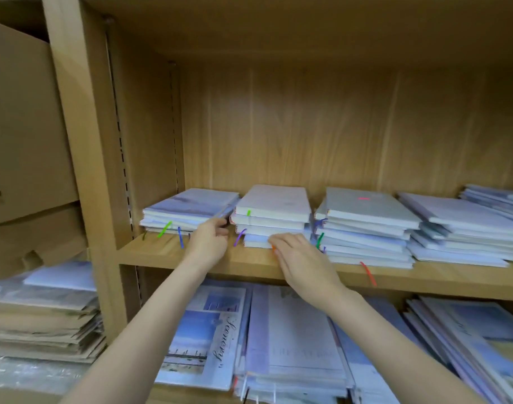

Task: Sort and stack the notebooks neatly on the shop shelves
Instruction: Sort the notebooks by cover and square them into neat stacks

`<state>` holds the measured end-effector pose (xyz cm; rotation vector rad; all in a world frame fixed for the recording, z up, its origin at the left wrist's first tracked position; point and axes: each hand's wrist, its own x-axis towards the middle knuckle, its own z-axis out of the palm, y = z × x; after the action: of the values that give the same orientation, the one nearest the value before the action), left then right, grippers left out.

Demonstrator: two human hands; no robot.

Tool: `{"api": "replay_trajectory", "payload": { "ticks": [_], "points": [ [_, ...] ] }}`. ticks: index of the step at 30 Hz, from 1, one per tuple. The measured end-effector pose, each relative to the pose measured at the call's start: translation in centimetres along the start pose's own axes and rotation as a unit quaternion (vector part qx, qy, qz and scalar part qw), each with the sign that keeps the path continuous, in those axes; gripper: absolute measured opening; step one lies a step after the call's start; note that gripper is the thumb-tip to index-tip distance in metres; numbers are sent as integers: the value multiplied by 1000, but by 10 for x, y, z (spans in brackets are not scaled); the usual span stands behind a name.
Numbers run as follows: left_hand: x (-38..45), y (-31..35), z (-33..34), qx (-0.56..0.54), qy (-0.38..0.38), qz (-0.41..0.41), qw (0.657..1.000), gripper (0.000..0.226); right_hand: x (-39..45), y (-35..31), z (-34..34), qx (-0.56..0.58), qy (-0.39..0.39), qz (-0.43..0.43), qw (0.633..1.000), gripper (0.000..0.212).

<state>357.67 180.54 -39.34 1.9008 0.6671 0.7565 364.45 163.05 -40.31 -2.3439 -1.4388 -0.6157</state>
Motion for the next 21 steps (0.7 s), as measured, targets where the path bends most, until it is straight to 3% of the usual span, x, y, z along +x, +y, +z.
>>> {"api": "replay_trajectory", "payload": {
  "ticks": [2, 4, 8, 11, 14, 17, 21],
  "points": [
    [-3, 10, 2, -58, -53, -44, 996, 30, -1, -3, 1, -2, 17, 32, 999, 41],
    [-9, 21, 4, -125, -83, -76, 986, 37, 1, -4, 2, 20, 23, 57, 998, 43],
    [-17, 27, 4, -226, -80, -77, 968, 40, 3, 2, 2, 43, 26, 55, 997, 43],
    [-24, 25, -2, -275, -79, -72, 956, 57, 0, 6, 2, 65, 33, 40, 997, 46],
    [-35, 18, -7, -278, -70, -53, 956, 56, -7, 9, 5, 107, 78, 6, 991, 48],
    [-49, 15, -10, -257, -46, -24, 965, 39, -17, 4, 1, 118, 101, -29, 987, 45],
    [-57, 5, -15, -221, -5, -3, 975, 21, -36, 4, -9, 152, 68, -76, 983, 37]
  ]
}}
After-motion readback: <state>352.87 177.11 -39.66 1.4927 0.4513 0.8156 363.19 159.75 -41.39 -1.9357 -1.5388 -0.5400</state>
